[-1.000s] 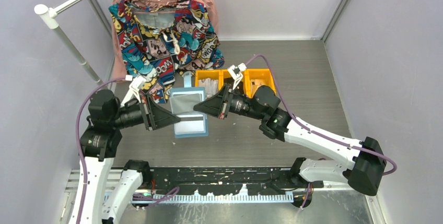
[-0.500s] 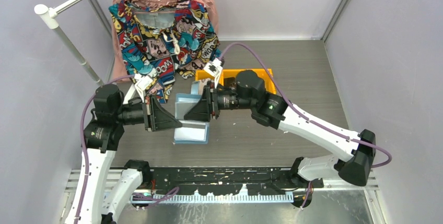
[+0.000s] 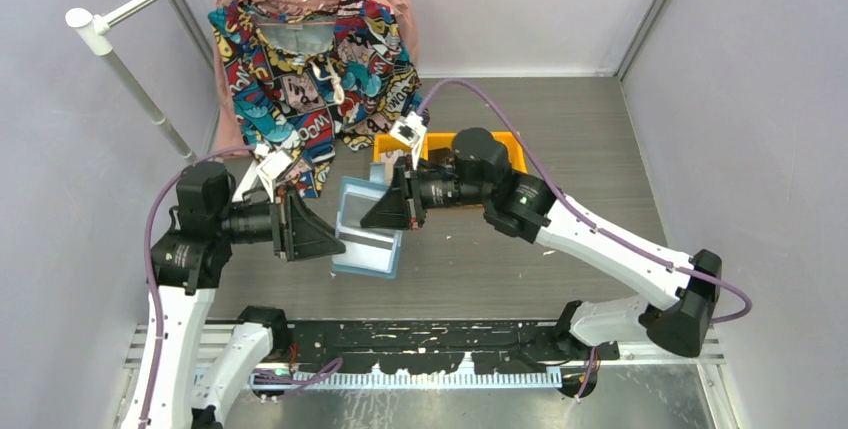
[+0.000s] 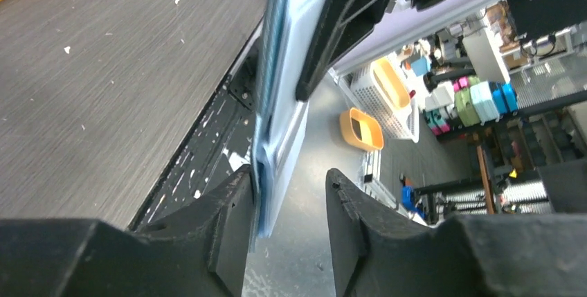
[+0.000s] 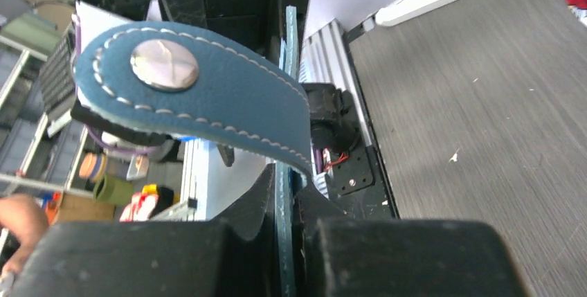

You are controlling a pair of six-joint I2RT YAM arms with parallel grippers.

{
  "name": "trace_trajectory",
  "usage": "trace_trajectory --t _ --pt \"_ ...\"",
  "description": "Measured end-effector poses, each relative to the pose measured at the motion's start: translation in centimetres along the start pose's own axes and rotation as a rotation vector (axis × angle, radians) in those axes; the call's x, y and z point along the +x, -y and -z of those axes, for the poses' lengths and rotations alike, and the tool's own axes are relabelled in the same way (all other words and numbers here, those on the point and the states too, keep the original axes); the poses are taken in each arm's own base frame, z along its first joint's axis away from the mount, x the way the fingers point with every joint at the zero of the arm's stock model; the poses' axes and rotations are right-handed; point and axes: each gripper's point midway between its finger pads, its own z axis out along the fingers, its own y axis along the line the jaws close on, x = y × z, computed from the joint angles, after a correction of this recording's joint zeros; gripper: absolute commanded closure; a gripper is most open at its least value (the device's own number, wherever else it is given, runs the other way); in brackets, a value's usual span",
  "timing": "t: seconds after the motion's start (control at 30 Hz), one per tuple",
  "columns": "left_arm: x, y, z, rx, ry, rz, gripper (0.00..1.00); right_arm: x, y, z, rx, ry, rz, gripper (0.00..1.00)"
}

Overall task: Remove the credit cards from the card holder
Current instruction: Remove the credit card from the card holder.

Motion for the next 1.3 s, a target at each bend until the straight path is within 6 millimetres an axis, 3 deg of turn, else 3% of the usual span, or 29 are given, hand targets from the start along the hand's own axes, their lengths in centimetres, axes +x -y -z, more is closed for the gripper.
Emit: trace_trajectory --t 0.27,0.4,0.63,0.67,0.7,0.77,0.83,0.97,1.03,1.1,1.17,1.3 --pt "-0.4 -0.4 -0.6 0.043 0.095 0.116 0.60 -2.9 0.4 1.5 -0.061 0.388 -0.095 0.99" --pt "-1.7 -0.7 -1.0 0.065 0.127 0.189 0.71 -4.3 0.6 1.9 -0.082 0.530 -0.131 0.99" --pt "-3.7 0.2 -1.0 0.104 0.167 0.216 0.88 -4.7 1.4 2.1 -0.062 0.674 -0.165 0.99" --pt "-3.9 0.3 -1.0 0.106 0.169 0.221 0.91 -4.6 1.4 2.2 -0.062 0.689 -0.170 0.96" --pt "-3.9 0.3 -1.0 0.107 0.169 0.225 0.92 -4.6 1.3 2.2 -0.067 0.702 -0.173 0.86" --pt "-3.9 0.3 -1.0 0.108 0.169 0.224 0.95 -4.6 1.2 2.3 -0.077 0.719 -0.184 0.53" --pt "-4.0 -0.1 -1.1 0.097 0.171 0.237 0.98 -4.7 1.5 2.3 -0.071 0.734 -0.210 0.30" --pt "-4.2 -1.5 -1.1 0.036 0.155 0.231 1.00 -4.4 5.3 3.7 0.090 0.741 -0.285 0.24" --pt "-4.6 -2.1 -1.0 -0.006 0.147 0.196 1.00 -4.9 7.8 6.3 0.211 0.773 -0.311 0.24" --pt "-4.6 -3.1 -1.0 -0.054 0.132 0.168 1.00 -5.6 9.0 9.4 0.318 0.814 -0.309 0.27" --pt "-4.2 -3.8 -0.9 -0.094 0.114 0.144 1.00 -6.5 8.3 11.5 0.369 0.828 -0.280 0.28" --pt "-2.8 -5.0 -0.7 -0.145 0.061 0.107 1.00 -8.9 3.2 12.2 0.295 0.755 -0.180 0.28"
